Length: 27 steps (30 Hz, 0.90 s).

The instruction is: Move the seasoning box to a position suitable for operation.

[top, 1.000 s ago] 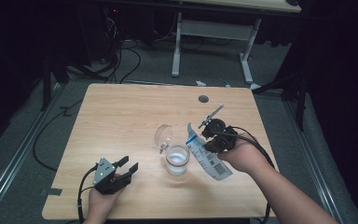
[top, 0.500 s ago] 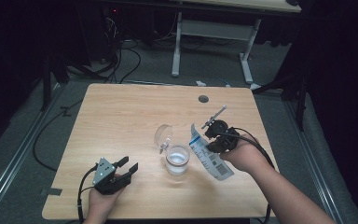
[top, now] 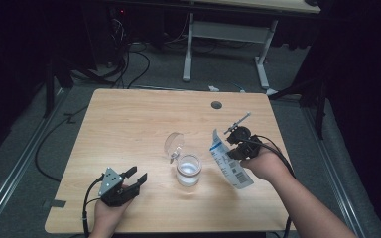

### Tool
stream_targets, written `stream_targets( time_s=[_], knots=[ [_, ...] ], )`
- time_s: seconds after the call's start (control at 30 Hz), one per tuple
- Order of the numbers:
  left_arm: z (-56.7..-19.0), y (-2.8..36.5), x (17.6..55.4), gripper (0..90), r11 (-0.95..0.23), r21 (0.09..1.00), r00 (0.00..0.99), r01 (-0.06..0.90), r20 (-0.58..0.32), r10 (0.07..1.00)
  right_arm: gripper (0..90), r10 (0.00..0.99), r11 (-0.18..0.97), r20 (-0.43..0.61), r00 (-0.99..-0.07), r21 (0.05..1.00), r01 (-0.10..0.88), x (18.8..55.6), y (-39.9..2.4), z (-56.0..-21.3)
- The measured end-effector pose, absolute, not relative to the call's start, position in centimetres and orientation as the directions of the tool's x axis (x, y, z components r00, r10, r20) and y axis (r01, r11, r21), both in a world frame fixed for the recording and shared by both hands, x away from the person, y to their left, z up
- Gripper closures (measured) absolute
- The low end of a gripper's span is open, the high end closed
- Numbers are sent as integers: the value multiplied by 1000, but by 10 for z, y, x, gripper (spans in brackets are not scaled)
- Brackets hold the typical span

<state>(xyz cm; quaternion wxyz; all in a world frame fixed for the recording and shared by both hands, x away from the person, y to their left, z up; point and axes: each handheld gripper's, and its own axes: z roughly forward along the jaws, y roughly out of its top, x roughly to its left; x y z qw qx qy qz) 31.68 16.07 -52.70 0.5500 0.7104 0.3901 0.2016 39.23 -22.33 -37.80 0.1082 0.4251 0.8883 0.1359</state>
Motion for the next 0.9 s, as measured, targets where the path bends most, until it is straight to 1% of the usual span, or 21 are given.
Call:
stream_targets(
  time_s=[0.17,0.23,0.6,0.9],
  knots=[
    [-527,162,316,498,-86,939,611,333,-145,779,896,803,576,-71,-592,348,740,399,-236,-384],
    [-527,163,317,499,-79,938,606,337,-152,781,897,820,555,-71,-569,345,757,400,-239,-386],
    [-528,166,317,498,-67,937,596,342,-162,786,896,829,547,-92,-552,339,765,406,-251,-394],
    [-528,169,317,498,-57,936,589,347,-170,790,897,866,468,-85,-493,484,739,402,-256,-393]
  ],
)
